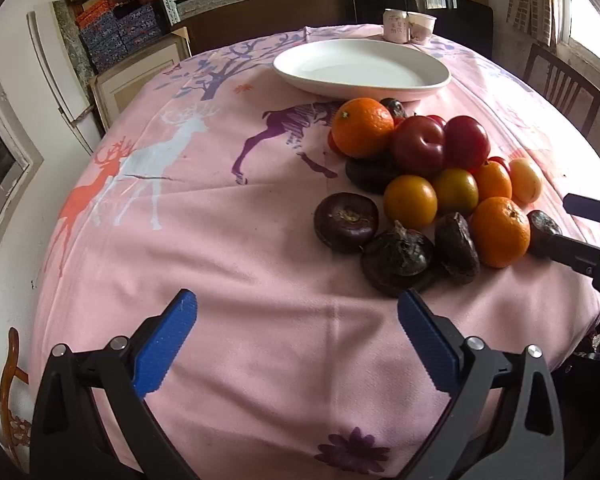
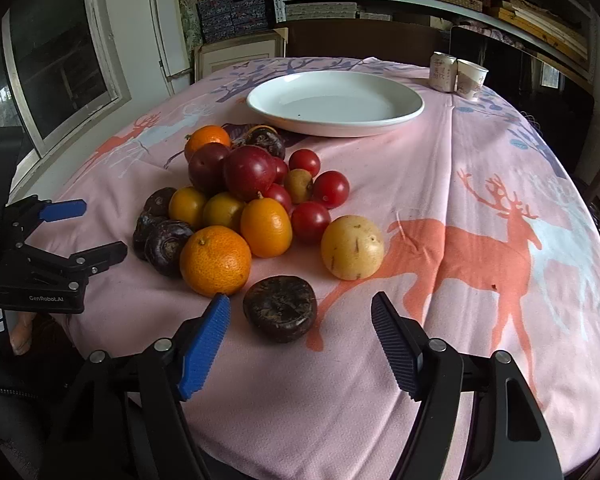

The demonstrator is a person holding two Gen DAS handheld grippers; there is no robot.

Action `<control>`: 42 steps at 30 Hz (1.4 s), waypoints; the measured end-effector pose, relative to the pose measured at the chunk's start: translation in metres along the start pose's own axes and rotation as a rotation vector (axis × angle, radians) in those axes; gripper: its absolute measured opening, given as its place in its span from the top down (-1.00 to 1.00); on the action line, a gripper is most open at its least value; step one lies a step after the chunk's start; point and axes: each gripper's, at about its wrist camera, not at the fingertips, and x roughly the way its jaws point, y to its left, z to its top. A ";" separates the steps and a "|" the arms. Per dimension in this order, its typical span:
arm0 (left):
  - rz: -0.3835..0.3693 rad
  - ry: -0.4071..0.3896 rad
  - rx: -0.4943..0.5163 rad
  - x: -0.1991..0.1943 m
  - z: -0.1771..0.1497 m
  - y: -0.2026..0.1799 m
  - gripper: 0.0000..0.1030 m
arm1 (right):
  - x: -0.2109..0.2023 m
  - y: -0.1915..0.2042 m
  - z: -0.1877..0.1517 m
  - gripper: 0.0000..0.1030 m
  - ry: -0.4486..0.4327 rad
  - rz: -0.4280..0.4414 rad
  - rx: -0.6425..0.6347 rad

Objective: Organize fruits
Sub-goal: 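Grasp a dark brown fruit with the left gripper while the right grasps another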

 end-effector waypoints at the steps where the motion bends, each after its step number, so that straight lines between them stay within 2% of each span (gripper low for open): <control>1: -0.001 0.002 0.001 0.001 0.001 -0.001 -0.92 | 0.001 0.001 0.000 -0.34 0.000 0.007 -0.007; 3: 0.001 -0.001 0.004 0.001 0.001 -0.002 -0.92 | 0.005 0.004 -0.001 -0.22 0.002 0.011 -0.020; 6: 0.001 -0.004 0.017 0.002 0.002 -0.006 -0.92 | 0.017 0.003 0.000 0.16 0.036 0.055 -0.008; 13: -0.013 -0.032 0.084 0.003 0.005 -0.023 -0.88 | 0.018 0.001 -0.001 0.20 0.017 0.090 0.018; 17: -0.059 -0.027 0.116 0.011 0.008 -0.036 -0.45 | 0.013 -0.004 -0.003 0.20 0.017 0.084 0.029; 19: -0.075 -0.039 0.114 0.012 0.009 -0.039 -0.33 | 0.011 -0.008 -0.005 0.20 0.015 0.079 0.035; 22: -0.170 -0.042 0.103 0.013 0.010 -0.040 0.12 | 0.008 -0.012 -0.007 0.19 0.010 0.073 0.045; 27: -0.225 -0.038 0.073 0.018 0.011 -0.033 0.11 | 0.005 -0.017 -0.007 0.19 0.001 0.065 0.053; 29: -0.260 -0.032 0.045 0.020 0.011 -0.029 0.03 | 0.005 -0.017 -0.007 0.19 0.001 0.066 0.051; 34: -0.230 -0.051 0.070 0.019 0.011 -0.036 0.12 | 0.004 -0.016 -0.007 0.19 -0.002 0.070 0.047; 37: -0.238 -0.050 0.073 0.014 0.011 -0.034 0.12 | 0.000 -0.017 -0.007 0.19 -0.013 0.072 0.049; 42: -0.230 -0.097 0.086 -0.011 0.015 -0.022 0.12 | -0.011 -0.024 0.001 0.20 -0.054 0.106 0.069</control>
